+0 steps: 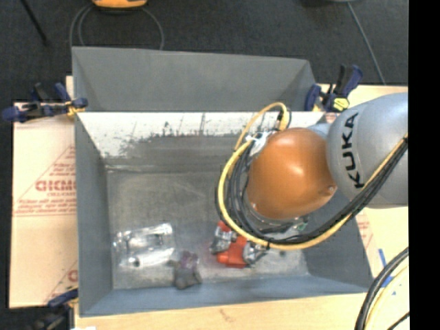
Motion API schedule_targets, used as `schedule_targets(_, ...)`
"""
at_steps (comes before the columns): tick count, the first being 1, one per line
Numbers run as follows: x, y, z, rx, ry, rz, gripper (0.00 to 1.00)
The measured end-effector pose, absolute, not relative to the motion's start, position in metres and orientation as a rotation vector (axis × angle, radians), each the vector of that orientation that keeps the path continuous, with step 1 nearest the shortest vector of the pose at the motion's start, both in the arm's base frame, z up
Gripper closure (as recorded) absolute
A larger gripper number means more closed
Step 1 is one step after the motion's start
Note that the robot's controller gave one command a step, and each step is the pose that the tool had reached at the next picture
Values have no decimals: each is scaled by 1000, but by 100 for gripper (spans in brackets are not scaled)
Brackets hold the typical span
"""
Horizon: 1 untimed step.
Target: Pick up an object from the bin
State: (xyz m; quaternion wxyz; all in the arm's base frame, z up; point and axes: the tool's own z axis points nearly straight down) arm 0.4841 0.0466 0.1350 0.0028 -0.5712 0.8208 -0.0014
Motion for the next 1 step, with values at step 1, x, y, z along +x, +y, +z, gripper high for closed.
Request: schedule_targets(1,485,46,151,-1786,2580,-2,100)
